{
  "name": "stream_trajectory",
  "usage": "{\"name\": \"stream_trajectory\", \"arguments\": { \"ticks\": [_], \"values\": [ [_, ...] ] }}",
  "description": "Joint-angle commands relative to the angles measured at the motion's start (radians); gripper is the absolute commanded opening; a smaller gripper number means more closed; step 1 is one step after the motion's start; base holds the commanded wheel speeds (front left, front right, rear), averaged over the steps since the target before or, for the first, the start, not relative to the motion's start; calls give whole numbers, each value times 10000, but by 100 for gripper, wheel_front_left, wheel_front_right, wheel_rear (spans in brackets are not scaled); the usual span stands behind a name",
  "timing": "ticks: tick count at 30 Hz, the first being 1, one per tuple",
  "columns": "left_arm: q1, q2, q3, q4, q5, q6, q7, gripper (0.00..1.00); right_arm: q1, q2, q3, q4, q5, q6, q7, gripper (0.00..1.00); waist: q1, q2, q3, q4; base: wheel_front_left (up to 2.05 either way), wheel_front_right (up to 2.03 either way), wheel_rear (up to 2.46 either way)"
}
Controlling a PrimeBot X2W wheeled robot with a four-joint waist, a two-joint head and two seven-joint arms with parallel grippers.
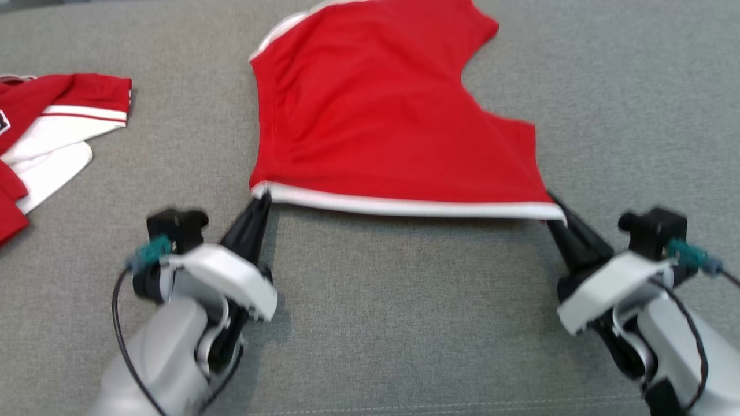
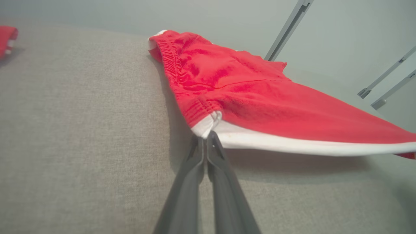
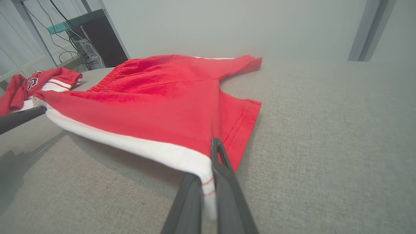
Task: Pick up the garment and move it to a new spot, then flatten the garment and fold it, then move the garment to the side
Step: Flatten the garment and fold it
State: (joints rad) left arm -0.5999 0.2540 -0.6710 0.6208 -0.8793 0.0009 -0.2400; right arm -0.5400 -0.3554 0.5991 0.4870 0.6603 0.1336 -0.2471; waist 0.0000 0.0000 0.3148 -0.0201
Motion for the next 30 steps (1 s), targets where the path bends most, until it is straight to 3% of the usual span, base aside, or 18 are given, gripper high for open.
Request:
{"name": "stream_trajectory", "arguments": {
  "ticks": [1, 10, 14, 15, 16, 17, 21, 30],
  "values": [
    [408, 499, 412, -564, 74, 315, -137, 0, 756, -50, -226, -503, -320, -29, -127, 0, 0, 0, -322, -83, 0, 0, 0],
    [3240, 1281, 641, -3537, -95, 2049, 81, 0, 3515, 661, -1835, -2051, -1787, -29, 847, 0, 0, 0, -921, 17, 0, 0, 0],
    [3753, 1398, 683, -4177, -292, 2330, 275, 0, 3931, 922, -2272, -2472, -2192, -29, 1355, 0, 0, 0, -911, 214, 0, 0, 0],
    [3769, 1395, 641, -4212, -309, 2315, 339, 0, 3987, 961, -2339, -2572, -2281, -29, 1424, 7, 0, 0, -920, 282, 0, 0, 0],
    [3768, 1374, 605, -4207, -345, 2277, 400, 46, 4047, 1021, -2412, -2639, -2301, -29, 1516, 51, 0, 0, -944, 333, 0, 0, 0],
    [3780, 1365, 543, -4140, -394, 2255, 542, 100, 4078, 1023, -2409, -2686, -2383, -29, 1662, 100, 0, 0, -973, 359, 0, 0, 0],
    [3830, 1399, 546, -4108, -346, 2318, 493, 100, 4350, 975, -2678, -3019, -2668, -29, 1743, 100, 0, 0, -1175, 446, 0, 0, 0],
    [4144, 2292, 1267, -5732, 745, 3542, -50, 100, 5860, 1220, -4164, -4469, -3403, -29, 1356, 100, 0, 0, -1912, 530, 0, 0, 0]
  ]
}}
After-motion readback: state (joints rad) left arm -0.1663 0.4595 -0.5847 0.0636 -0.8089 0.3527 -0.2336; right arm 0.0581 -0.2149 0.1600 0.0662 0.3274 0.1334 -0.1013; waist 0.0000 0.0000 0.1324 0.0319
